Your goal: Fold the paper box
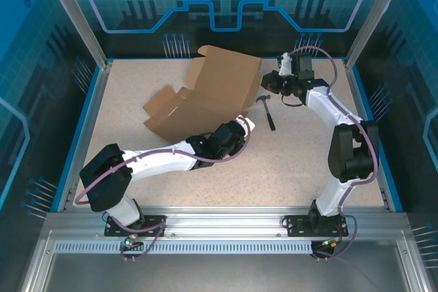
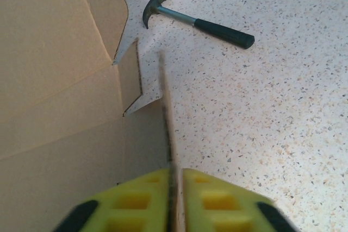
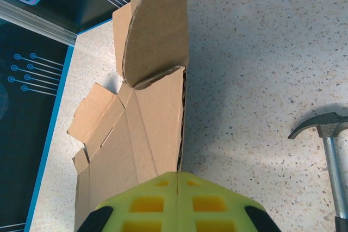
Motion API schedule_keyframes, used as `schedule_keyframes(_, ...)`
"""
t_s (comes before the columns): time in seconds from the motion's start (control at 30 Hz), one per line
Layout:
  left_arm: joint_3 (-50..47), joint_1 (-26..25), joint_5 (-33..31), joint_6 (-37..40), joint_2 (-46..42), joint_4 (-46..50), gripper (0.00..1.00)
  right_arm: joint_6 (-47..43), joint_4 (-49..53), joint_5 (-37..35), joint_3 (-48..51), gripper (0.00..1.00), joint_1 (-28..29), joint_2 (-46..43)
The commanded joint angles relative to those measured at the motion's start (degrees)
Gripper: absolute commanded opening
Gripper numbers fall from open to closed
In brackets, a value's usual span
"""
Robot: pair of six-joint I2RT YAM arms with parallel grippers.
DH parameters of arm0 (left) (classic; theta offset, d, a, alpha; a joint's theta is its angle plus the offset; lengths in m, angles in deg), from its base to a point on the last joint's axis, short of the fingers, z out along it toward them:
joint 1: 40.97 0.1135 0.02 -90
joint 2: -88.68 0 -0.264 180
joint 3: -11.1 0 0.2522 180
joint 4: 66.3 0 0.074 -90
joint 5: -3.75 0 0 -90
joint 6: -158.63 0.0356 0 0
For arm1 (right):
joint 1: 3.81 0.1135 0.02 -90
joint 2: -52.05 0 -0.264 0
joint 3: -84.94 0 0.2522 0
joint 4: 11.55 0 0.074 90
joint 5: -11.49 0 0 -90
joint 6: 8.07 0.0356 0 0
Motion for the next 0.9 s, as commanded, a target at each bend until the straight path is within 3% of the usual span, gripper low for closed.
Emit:
schedule_keyframes(0.0, 3.7, 0.7, -0.3, -1.4, -0.1, 3.4, 0.03, -0.7, 0.9, 1.8, -3.4, 0.01, 0.0, 0.9)
schedule_keyframes(0.17, 8.0, 2.7, -0.4, -7.8, -3.6, 9.0, 0.00, -2.8, 4.2, 0.6, -6.2, 0.30, 0.1, -0.3)
schedule_keyframes(0.23, 9.5, 3.9, -0.3, -10.3, -6.3, 11.0, 0.00, -4.2, 5.8, -1.2, -6.2, 0.45, -0.1, -2.6)
schedule_keyframes(0.4, 12.6, 5.7, -1.3, -13.2, -13.1, 12.8, 0.00, -7.5, 7.9, -5.0, -4.3, 0.70, 0.1, -11.0)
schedule_keyframes(0.6, 17.6, 6.7, -3.4, -13.7, -18.2, 12.0, 0.00, -10.5, 8.5, -7.8, -0.6, 0.73, 3.1, -20.8)
schedule_keyframes(0.87, 24.0, 7.5, -6.4, -17.6, -20.7, 10.0, 0.00, -21.4, 7.6, -9.7, 4.5, 0.79, 15.1, -28.5)
